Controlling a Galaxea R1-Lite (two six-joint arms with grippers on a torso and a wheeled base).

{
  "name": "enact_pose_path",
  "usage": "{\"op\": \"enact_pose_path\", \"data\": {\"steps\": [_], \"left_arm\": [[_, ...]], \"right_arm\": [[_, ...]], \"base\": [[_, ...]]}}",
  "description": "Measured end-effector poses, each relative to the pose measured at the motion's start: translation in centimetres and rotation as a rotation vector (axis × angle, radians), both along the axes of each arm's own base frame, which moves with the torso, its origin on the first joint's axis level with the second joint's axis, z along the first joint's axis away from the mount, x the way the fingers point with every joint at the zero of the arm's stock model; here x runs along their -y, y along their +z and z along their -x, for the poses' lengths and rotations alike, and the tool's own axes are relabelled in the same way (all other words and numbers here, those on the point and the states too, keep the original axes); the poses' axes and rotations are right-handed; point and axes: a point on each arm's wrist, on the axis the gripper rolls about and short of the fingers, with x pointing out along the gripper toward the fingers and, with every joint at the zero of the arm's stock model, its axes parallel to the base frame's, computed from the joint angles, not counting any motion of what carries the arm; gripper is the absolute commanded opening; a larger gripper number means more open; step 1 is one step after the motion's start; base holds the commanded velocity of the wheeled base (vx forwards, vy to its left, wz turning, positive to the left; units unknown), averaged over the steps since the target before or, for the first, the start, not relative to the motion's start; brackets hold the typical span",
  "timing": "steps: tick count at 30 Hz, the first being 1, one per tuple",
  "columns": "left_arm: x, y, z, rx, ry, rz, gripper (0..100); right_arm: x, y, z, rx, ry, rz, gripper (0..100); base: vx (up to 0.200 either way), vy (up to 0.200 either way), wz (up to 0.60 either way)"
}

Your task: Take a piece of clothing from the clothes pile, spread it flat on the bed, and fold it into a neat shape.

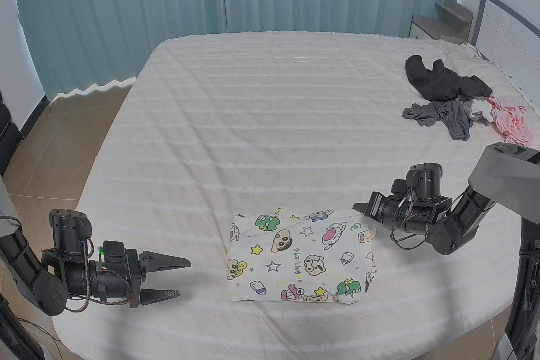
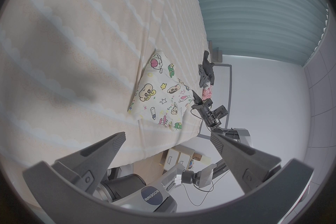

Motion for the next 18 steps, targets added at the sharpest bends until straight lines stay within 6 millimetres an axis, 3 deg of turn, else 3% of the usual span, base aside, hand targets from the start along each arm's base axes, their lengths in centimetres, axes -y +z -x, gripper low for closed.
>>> {"op": "enact_pose_path", "data": {"steps": [3,4,11,18], "left_arm": [[0.0,0.0,0.0,0.0,0.0,0.0,100],[0.0,0.0,0.0,-0.001,0.0,0.0,100],[0.0,0.0,0.0,0.001,-0.001,0.0,100],[0.0,0.0,0.0,0.0,0.0,0.0,100]], "right_arm": [[-0.1,-0.1,-0.3,0.003,0.001,-0.002,0],[-0.1,-0.1,-0.4,0.003,0.0,-0.002,100],[0.1,-0.5,-0.3,-0.022,-0.008,0.004,100],[0.9,-0.6,1.7,-0.074,-0.015,0.012,100]], "base": [[0.0,0.0,0.0],[0.0,0.0,0.0],[0.0,0.0,0.0],[0.0,0.0,0.0]]}}
